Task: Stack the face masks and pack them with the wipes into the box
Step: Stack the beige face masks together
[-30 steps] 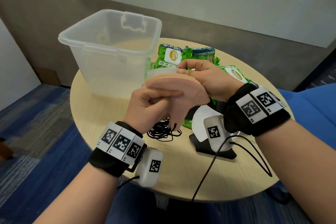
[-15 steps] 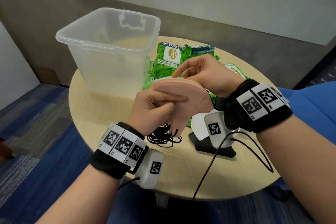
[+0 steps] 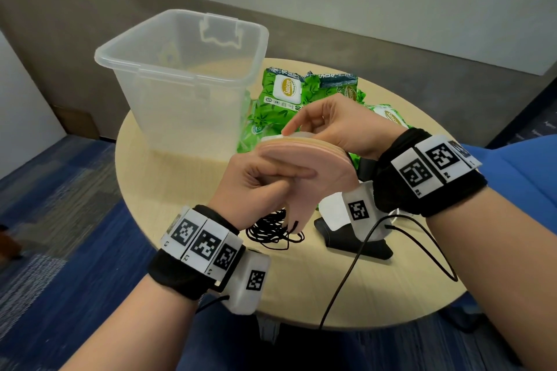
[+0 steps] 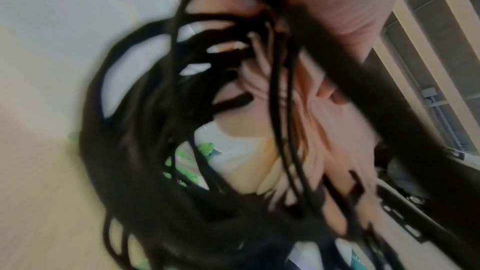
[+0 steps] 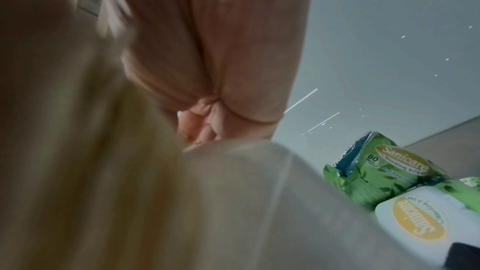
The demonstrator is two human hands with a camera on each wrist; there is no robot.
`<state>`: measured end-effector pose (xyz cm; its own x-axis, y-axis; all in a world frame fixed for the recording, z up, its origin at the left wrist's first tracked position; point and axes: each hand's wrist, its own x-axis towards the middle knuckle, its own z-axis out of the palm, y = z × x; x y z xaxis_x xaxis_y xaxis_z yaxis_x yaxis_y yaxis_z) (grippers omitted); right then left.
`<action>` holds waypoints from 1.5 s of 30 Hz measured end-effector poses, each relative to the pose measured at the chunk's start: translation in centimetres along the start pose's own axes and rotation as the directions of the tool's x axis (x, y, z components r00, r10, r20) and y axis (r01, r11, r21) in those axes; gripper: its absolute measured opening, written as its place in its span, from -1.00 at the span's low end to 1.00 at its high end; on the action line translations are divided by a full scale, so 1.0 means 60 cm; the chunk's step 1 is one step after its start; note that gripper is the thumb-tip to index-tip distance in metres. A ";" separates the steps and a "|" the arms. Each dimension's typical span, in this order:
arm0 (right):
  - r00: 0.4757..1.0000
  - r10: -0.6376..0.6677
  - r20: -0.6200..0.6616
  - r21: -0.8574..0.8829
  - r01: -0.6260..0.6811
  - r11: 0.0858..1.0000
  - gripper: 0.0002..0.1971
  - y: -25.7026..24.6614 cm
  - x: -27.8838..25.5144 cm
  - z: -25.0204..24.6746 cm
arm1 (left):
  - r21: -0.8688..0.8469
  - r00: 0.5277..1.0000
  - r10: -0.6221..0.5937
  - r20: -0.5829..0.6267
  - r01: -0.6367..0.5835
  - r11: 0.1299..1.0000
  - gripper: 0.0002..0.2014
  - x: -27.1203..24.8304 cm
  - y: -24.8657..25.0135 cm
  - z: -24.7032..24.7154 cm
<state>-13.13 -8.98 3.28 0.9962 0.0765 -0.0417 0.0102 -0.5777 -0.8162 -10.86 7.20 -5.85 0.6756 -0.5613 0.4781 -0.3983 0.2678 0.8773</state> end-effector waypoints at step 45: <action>0.999 -0.041 0.006 -0.056 0.042 0.998 -0.81 0.006 0.003 -0.012 | 0.083 0.994 0.100 -0.054 -0.095 0.992 -0.65 -0.002 -0.019 -0.009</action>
<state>-12.89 -9.75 3.40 0.9944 0.1053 -0.0115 0.0565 -0.6188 -0.7835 -10.13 7.39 -6.90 0.6652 -0.4886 0.5646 -0.5106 0.2541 0.8214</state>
